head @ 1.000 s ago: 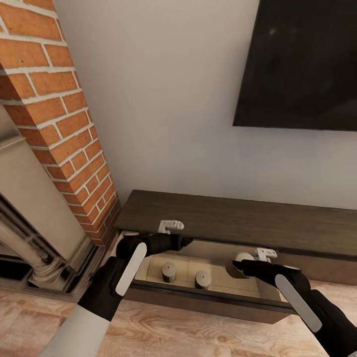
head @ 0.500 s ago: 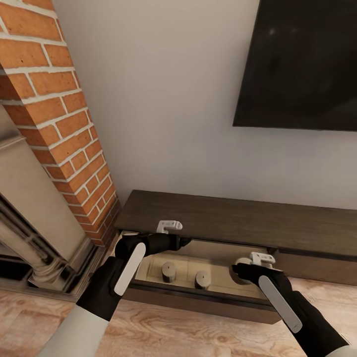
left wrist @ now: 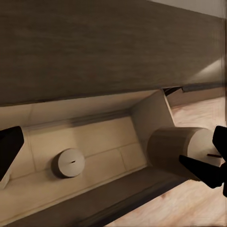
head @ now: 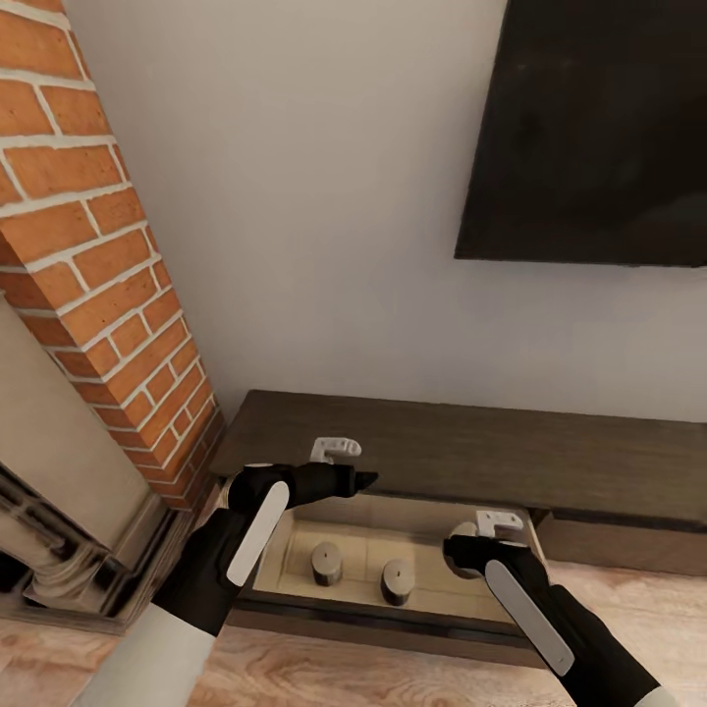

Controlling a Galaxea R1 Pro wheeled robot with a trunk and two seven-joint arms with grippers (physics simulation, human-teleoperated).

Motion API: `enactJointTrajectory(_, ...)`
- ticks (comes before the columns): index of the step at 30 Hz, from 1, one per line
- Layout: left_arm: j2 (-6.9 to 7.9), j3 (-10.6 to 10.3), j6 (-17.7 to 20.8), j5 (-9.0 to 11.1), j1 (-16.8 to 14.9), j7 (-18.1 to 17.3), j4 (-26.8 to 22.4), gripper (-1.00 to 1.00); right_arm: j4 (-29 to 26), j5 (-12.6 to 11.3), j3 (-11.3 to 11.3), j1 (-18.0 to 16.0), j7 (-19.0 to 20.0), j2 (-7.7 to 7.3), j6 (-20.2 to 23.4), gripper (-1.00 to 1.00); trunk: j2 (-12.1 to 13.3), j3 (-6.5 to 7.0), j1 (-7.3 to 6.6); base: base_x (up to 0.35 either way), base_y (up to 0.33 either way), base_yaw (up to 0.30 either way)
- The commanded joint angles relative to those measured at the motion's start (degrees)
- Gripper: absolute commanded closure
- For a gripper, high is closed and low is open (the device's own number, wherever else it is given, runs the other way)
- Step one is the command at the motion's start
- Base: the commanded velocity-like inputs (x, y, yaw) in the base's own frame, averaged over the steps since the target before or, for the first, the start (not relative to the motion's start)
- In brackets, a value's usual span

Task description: Place each of the two pumpkins and all three candles from the living room inside a cabinet in the living room (use any cabinet), then make sure every cabinet is closed, and position the cauldron so it is next to a table in the living room.

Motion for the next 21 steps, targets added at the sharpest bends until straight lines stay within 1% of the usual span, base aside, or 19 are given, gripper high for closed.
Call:
enactJointTrajectory(1, 0.0, 0.0, 0.0, 0.0, 0.0, 0.0, -0.02, -1.0, 0.02, -0.04, 0.01, 0.01, 0.02, 0.0, -0.03, 1.0, 0.0, 0.05, 0.0, 0.002, 0.0, -0.254)
enactJointTrajectory(7, 0.0, 0.08, 0.08, 0.01, 0.0, 0.01, 0.03, -1.0, 1.19, -0.1, 0.04, 0.06, 0.22, 0.05, -0.06, 1.0, 0.0, 0.33, 0.0, 0.001, 0.0, -0.257)
enactJointTrajectory(10, 0.0, 0.07, 0.09, 0.02, 0.0, 0.04, 0.09, -1.0, 3.34, -0.07, 0.01, 0.05, 0.18, 0.34, -0.1, 1.0, 0.0, 0.48, 0.0, 0.0, 0.0, -0.258)
enactJointTrajectory(11, 0.06, -0.01, 0.01, -0.01, 0.0, 0.15, 0.14, -1.0, 6.24, -0.06, -0.06, -0.01, 0.12, 1.89, -0.02, 1.0, 0.0, 0.49, 0.0, 0.102, 0.0, -0.114)
enactJointTrajectory(12, 0.08, -0.05, 0.01, -0.03, 0.04, 0.17, 0.14, -1.0, 6.43, -0.06, -0.06, -0.01, 0.13, 2.25, -0.01, 1.0, 0.0, 0.49, 0.0, 0.079, 0.0, -0.058)
enactJointTrajectory(16, 0.09, -0.03, 0.02, -0.02, 0.07, 0.18, 0.07, -1.0, 6.44, -0.06, 0.02, -0.01, 0.08, 2.59, 0.05, 1.0, 0.0, 0.5, 0.0, 0.042, 0.0, -0.02)
enactJointTrajectory(21, 0.09, 0.01, 0.08, 0.11, 0.06, 0.15, 0.13, -1.0, 6.22, 0.0, 0.68, -0.02, 0.14, 2.71, 0.06, 1.0, 0.0, 0.5, 0.0, 0.247, 0.0, -0.002)
